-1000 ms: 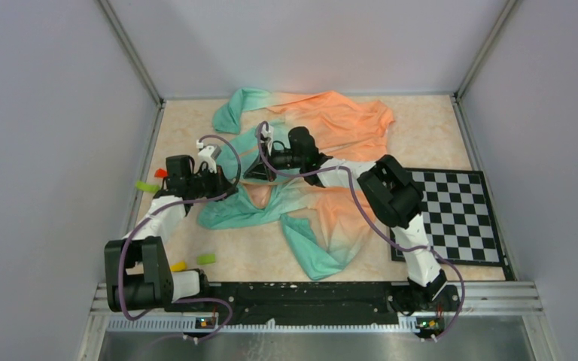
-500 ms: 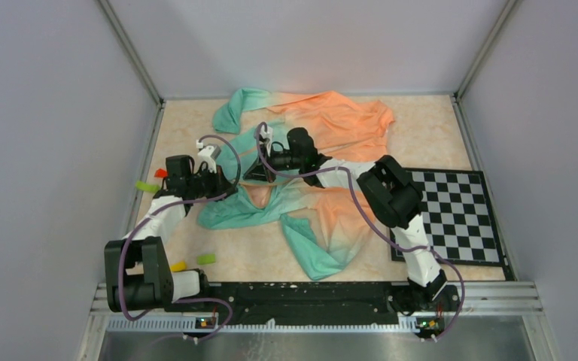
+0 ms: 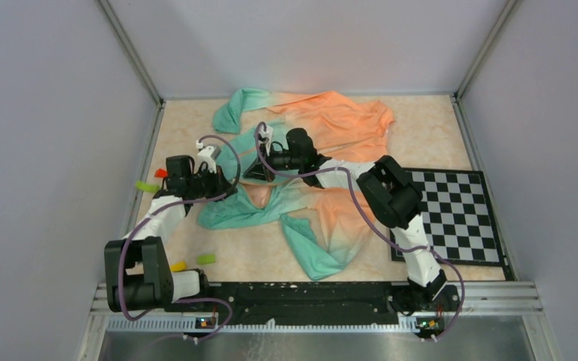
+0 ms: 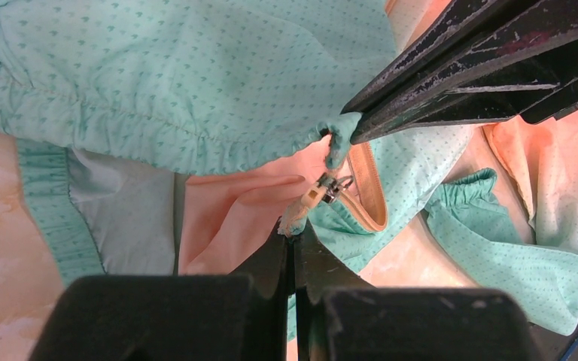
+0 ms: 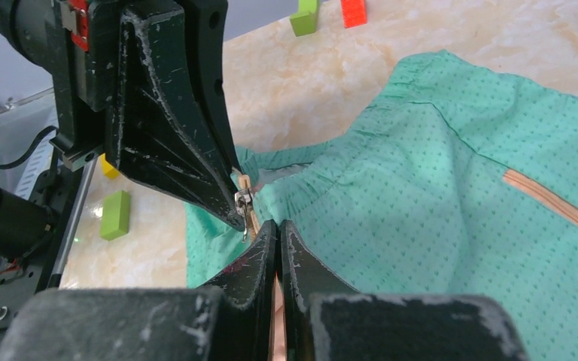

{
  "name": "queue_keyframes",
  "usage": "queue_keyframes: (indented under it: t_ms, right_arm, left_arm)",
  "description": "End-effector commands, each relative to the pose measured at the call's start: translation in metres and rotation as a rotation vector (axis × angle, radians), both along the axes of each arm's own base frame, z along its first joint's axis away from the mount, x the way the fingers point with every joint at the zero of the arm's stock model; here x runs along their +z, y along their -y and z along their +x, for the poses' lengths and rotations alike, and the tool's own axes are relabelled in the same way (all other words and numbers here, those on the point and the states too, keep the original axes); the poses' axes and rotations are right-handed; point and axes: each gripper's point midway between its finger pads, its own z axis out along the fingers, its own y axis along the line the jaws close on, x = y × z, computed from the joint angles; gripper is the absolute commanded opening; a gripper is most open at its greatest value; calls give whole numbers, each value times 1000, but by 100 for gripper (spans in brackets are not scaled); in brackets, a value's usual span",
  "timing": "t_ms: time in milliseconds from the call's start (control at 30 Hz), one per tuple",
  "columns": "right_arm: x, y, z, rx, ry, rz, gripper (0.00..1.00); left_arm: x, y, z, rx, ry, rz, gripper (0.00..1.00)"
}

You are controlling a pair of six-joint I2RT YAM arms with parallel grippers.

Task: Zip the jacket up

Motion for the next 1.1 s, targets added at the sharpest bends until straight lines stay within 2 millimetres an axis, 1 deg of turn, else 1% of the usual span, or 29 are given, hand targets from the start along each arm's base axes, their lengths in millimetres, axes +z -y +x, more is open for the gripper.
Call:
queue_keyframes:
  t_ms: [0, 233, 367, 500, 600, 733, 833, 900, 1067]
  right_arm:
    - [39, -8, 6, -31, 71, 55, 0]
    - [40, -8, 3, -17, 74, 61, 0]
    - [46, -6, 5, -34, 77, 63, 0]
    - [59, -2, 1, -33, 104, 75, 0]
    - [59, -2, -3, -14, 110, 82, 0]
    - [58, -5, -6, 4, 112, 81, 0]
    - [52, -9, -10, 24, 118, 63, 0]
    - [47, -11, -10, 30, 114, 55, 0]
    - [45, -11, -9, 31, 117, 50, 0]
  left_arm:
    - [19, -3, 12, 12, 49, 11, 0]
    - [18, -2, 12, 7, 43, 7, 0]
    - [17, -2, 11, 4, 44, 19, 0]
    - [14, -4, 11, 7, 47, 59, 0]
    - [14, -4, 11, 2, 57, 74, 0]
    - [14, -4, 10, 2, 58, 85, 0]
    - [14, -2, 11, -3, 63, 82, 0]
    - [15, -2, 11, -4, 65, 81, 0]
    - [16, -3, 10, -3, 70, 85, 0]
